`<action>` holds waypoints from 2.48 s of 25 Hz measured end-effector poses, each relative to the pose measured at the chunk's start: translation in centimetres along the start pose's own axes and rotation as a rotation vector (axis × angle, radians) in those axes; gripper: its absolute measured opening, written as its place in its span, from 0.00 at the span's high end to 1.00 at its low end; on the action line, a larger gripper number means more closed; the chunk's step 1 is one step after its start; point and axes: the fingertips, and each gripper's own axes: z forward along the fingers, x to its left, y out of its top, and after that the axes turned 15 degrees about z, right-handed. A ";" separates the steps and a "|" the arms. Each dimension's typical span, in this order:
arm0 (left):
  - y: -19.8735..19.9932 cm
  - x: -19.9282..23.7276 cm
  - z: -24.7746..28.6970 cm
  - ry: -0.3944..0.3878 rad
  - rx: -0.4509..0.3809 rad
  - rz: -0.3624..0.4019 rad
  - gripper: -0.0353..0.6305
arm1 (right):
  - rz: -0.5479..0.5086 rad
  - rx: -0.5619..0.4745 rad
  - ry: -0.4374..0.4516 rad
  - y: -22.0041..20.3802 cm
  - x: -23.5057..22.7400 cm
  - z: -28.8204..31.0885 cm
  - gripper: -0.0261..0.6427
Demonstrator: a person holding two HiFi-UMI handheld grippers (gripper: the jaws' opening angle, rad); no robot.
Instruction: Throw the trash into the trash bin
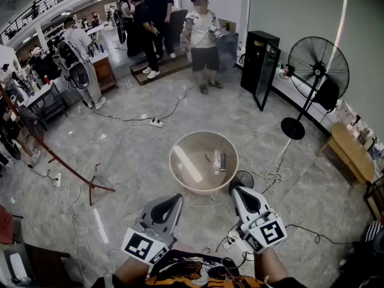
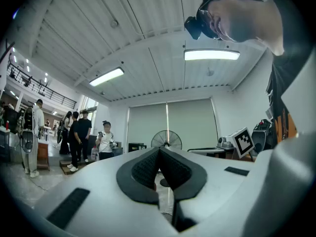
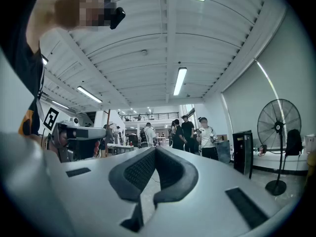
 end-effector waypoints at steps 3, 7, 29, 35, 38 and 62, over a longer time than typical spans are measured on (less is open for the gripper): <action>-0.6 -0.3 0.5 0.004 0.009 -0.011 0.91 | -0.001 0.003 0.014 0.2 -0.5 0.2 0.94; -1.3 0.1 1.7 0.001 0.014 -0.025 0.91 | -0.009 0.020 -0.009 0.2 -2.1 0.7 0.94; -10.8 16.8 18.0 -0.152 -0.036 -0.104 0.91 | 0.041 -0.089 -0.112 2.4 -10.7 20.5 0.94; -12.2 18.2 24.4 -0.197 -0.019 -0.116 0.91 | 0.078 -0.084 -0.126 3.3 -16.3 23.1 0.89; -14.0 19.1 28.4 -0.185 0.034 -0.121 0.91 | 0.126 -0.064 -0.111 2.5 -20.5 25.0 0.88; -25.1 23.0 49.2 -0.116 0.219 -0.130 0.91 | 0.169 0.156 -0.106 -2.7 -42.0 38.3 0.87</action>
